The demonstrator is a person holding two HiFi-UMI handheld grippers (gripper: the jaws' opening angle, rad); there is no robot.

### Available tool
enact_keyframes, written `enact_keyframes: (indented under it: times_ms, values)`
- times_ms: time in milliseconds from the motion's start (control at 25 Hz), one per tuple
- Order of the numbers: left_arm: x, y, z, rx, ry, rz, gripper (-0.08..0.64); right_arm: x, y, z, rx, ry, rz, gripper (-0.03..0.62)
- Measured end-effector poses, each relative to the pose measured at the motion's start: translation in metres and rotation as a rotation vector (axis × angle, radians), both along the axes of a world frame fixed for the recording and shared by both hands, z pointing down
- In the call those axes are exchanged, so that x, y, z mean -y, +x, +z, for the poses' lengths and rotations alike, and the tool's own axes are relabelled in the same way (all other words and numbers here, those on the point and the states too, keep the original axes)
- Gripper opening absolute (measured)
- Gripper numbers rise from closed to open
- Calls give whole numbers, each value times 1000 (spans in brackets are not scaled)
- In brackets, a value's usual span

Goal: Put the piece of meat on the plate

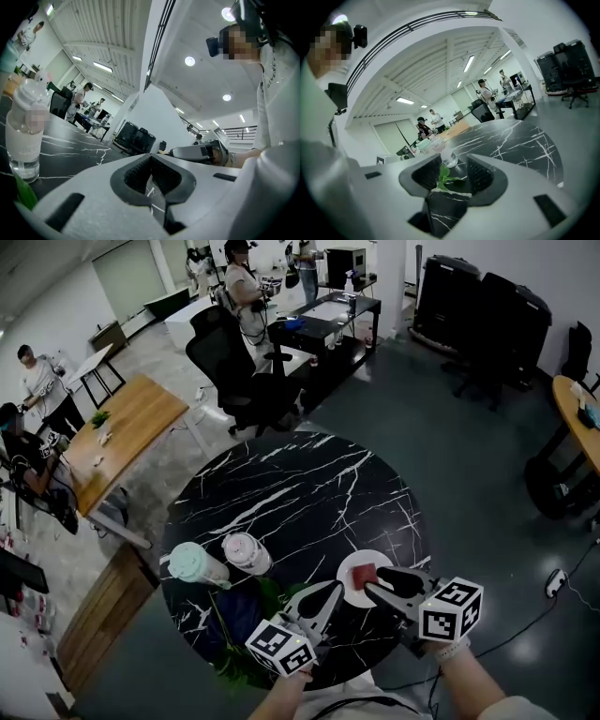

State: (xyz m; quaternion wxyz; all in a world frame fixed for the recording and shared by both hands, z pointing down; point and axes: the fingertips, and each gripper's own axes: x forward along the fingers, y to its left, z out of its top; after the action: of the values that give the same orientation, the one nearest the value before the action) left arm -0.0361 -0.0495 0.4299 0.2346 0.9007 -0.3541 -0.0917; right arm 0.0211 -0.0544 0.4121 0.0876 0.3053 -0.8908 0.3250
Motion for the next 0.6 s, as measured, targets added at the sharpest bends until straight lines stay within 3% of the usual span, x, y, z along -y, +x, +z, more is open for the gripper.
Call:
enact_keyframes:
  times_ms: [200,600]
  values:
    - [-7,-2,-30,9,47,8,9,-15,-1,-27,-2,116,14,32]
    - [-28,-1,-50,32,88,6,9,-48,-8,-44,-9,239,22,11]
